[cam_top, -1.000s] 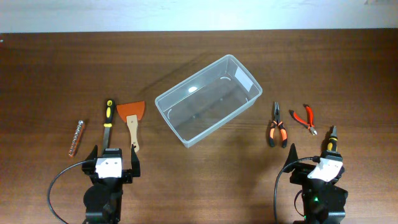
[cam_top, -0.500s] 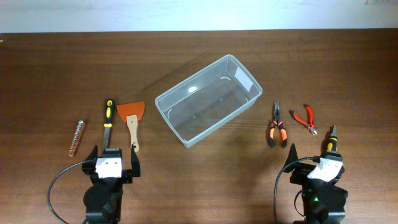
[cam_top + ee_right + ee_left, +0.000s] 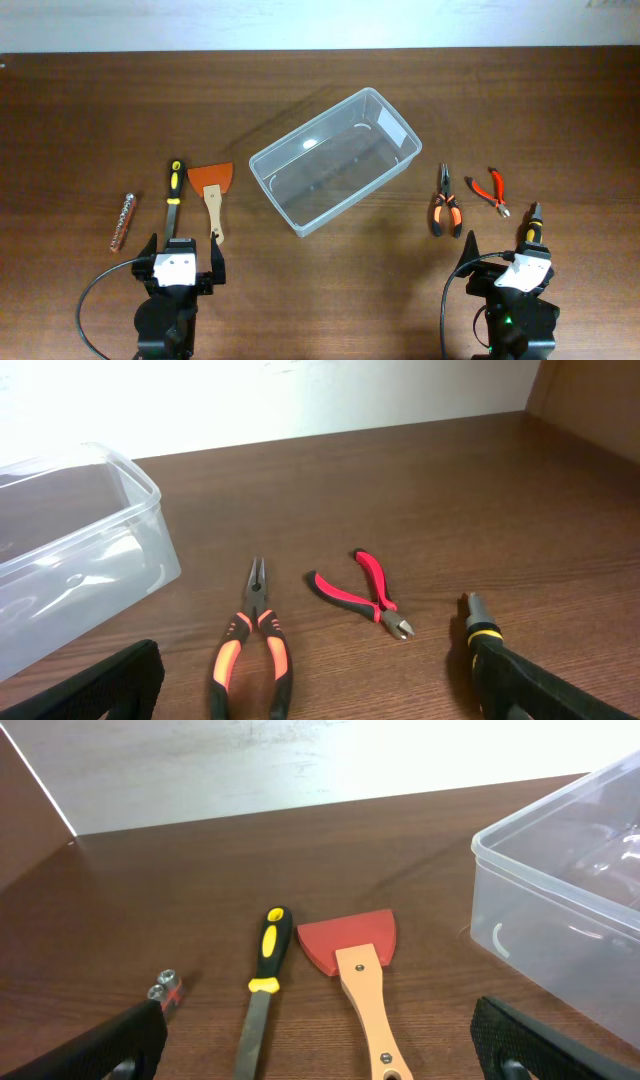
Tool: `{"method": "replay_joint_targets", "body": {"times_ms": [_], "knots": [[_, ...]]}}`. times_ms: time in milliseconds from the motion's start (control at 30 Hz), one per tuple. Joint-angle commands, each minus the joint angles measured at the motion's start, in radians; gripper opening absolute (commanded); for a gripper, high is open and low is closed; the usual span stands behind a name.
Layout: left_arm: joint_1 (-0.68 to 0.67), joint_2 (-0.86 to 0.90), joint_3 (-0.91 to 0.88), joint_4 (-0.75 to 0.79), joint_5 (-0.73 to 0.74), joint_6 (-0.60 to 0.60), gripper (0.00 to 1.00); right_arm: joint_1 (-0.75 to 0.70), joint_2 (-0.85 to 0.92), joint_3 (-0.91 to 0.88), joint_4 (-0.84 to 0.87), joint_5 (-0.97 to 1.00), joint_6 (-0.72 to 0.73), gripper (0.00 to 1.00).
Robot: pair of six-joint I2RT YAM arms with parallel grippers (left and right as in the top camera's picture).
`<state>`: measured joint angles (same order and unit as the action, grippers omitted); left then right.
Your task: Pack container
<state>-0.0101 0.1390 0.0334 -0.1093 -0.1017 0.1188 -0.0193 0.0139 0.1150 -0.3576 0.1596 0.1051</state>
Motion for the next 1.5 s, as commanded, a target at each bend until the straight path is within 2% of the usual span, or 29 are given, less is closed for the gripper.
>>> {"method": "replay_joint_targets", "body": {"times_ms": [0,167,233,433,533,733,800,900,1033,1167,1267,1467], "knots": [[0.005,-0.010,-0.007,0.003,-0.002,0.010,0.99,-0.009,-0.011,-0.007,0.002,0.013,0.000,0.99],[0.005,-0.010,-0.007,0.020,-0.199,0.174,0.99,-0.009,-0.011,-0.007,0.002,0.013,0.000,0.99],[0.005,-0.010,-0.007,0.020,-0.245,0.190,0.99,-0.009,-0.011,-0.007,0.002,0.013,0.000,0.99],[0.004,-0.010,-0.007,0.052,-0.230,0.183,0.99,-0.008,-0.011,-0.007,0.003,0.003,0.008,0.99],[0.004,-0.010,-0.007,0.055,-0.015,0.098,0.99,-0.008,-0.011,-0.007,-0.001,-0.063,0.027,0.99],[0.004,-0.010,-0.008,0.019,0.400,0.098,0.99,-0.008,-0.011,-0.007,0.007,-0.302,0.112,0.99],[0.004,-0.010,-0.002,0.032,0.476,0.097,0.99,-0.008,-0.011,-0.007,0.007,-0.372,0.140,0.99],[0.005,-0.010,0.052,0.025,0.479,0.047,0.99,-0.008,-0.010,0.000,0.015,-0.472,0.140,0.99],[0.005,0.050,0.223,-0.116,0.445,0.024,0.99,-0.008,0.004,0.076,0.017,-0.507,0.139,0.99],[0.005,0.236,0.445,-0.339,0.422,0.033,0.99,-0.008,0.113,0.227,-0.020,-0.448,0.135,0.99],[0.004,0.424,0.623,-0.430,0.419,0.056,0.99,-0.008,0.271,0.368,-0.092,-0.428,0.105,0.99],[0.004,0.809,1.043,-0.610,0.420,0.062,0.99,-0.007,0.738,0.805,-0.411,-0.428,-0.004,0.99]]}}
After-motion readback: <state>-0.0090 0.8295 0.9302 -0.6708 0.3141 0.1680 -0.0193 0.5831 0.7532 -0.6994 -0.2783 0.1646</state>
